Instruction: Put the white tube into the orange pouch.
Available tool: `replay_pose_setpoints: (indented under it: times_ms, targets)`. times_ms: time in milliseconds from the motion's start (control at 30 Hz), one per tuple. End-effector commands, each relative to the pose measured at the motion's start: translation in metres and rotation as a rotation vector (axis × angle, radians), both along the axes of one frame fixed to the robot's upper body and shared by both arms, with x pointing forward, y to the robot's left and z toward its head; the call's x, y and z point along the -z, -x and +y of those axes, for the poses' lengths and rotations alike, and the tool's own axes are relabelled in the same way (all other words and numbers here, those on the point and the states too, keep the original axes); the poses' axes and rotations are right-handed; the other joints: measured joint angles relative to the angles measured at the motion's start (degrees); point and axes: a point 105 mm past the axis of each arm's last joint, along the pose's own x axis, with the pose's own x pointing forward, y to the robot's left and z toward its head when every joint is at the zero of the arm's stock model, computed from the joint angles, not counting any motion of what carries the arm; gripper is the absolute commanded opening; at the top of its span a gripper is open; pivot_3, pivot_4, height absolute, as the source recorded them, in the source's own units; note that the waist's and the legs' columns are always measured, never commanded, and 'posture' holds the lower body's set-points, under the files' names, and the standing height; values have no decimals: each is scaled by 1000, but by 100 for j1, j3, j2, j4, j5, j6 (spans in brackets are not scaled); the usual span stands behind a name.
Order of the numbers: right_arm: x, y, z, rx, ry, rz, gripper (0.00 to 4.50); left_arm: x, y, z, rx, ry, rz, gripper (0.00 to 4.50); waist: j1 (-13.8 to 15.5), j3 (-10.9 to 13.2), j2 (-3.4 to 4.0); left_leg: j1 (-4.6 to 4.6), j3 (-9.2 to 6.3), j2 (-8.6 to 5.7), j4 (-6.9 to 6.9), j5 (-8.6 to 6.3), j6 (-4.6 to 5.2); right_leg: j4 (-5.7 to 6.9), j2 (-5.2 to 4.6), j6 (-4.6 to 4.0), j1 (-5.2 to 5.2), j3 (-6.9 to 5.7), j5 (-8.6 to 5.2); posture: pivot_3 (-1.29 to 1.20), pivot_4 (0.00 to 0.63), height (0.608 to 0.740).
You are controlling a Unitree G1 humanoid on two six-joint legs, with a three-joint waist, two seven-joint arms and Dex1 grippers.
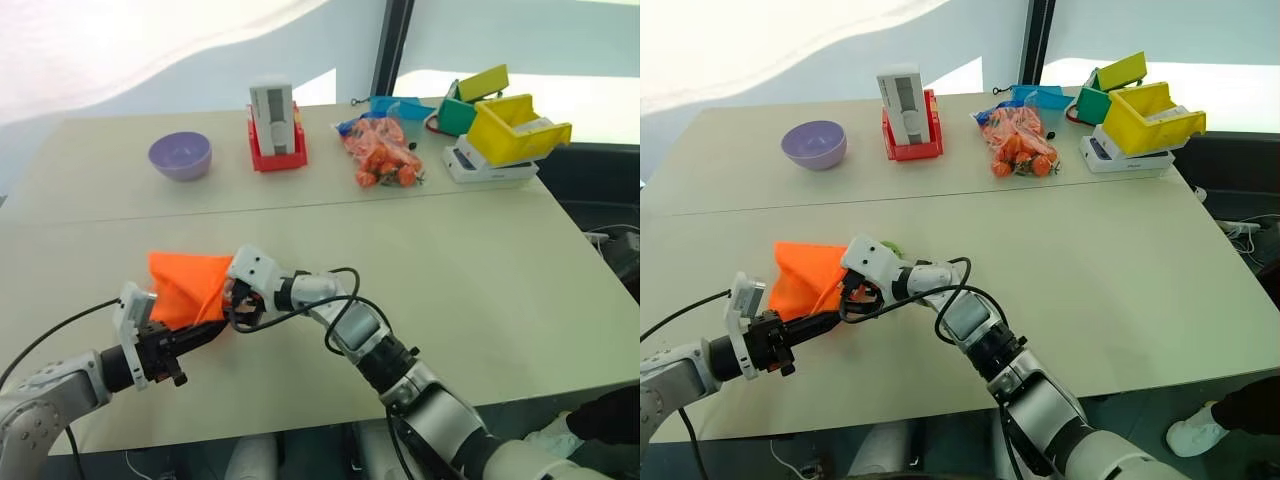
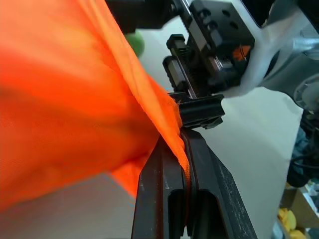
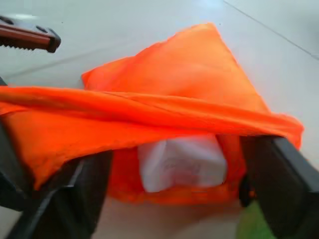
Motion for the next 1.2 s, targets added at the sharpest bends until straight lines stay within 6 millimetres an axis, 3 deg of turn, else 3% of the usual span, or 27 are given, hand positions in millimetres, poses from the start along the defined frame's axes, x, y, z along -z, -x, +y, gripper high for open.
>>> replay_pose_setpoints:
  times_ms: [33, 167, 267, 433, 600, 633, 733, 800, 833, 1067, 1200]
  targets:
    - [-23, 23, -10, -146, -77, -4, 4454, -3, -4, 26, -102, -51, -30, 0, -2, 0, 0, 0, 1, -1, -1, 0, 0, 0, -1, 0, 0, 0, 0, 0, 150, 740]
    - [-28, 26, -44, -210, -73, 19, 4454, 5, -1, 48, -160, -90, -4, 0, -4, 1, 2, 1, -1, 0, -1, 0, 1, 1, 4, 0, -1, -4, 0, 0, 150, 740]
    - [-29, 17, -54, -168, -32, -48, 4454, 7, -1, 59, -180, -119, 0, 0, -13, -1, -1, 2, -1, -5, 1, 0, 1, 1, 8, -2, 1, -7, -1, 0, 150, 740]
    - [-21, 0, -57, -95, 68, -208, 4454, 6, -3, 65, -172, -145, -13, 0, -10, 0, 0, 4, 1, -4, 0, 0, 0, 2, 13, -6, -1, -7, 1, 0, 150, 740]
    - [-9, 3, -43, -140, 117, -290, 4454, -2, -8, 48, -128, -83, -39, 0, -4, -1, -1, 4, 2, -4, 1, 0, 0, 2, 9, -4, 0, -6, 2, 0, 150, 740]
    - [-6, 4, -41, -152, 134, -302, 4500, -4, -7, 45, -113, -60, -42, 571, -4, -1, -1, 4, 2, -4, 1, 0, 0, 2, 7, -4, 0, -6, 2, 0, 150, 740]
    - [3, 1, -36, -165, 181, -344, 4500, -11, -11, 46, -139, -34, -62, 1713, -5, -1, -2, 3, 1, 2, 2, 0, 0, 2, 5, -3, 1, -6, 3, 0, 150, 740]
    - [10, -4, -34, -154, 221, -382, 3954, -17, -14, 48, -161, 3, -67, 2767, -5, -2, -4, 4, 0, 2, 3, 0, 0, 3, 5, -4, 1, -6, 3, 0, 150, 740]
    - [12, -6, -33, -148, 231, -398, 3685, -18, -14, 48, -161, 13, -65, 2836, -7, -2, -4, 4, 0, 2, 4, 0, 0, 5, 6, -4, 1, -7, 3, 0, 150, 740]
    - [9, -17, -46, -77, 242, -462, 213, -24, -6, 52, -161, 22, -65, 2836, -6, -2, -4, 5, 0, 2, 4, 0, 0, 6, 4, -5, 1, -6, 4, 0, 150, 740]
    - [-1, -18, -68, -29, 242, -492, 84, -30, -7, 54, -160, 12, -89, 2836, 27, -3, -5, 5, -10, -2, 7, 1, -2, 4, -1, -6, 10, -14, 4, 0, 150, 740]
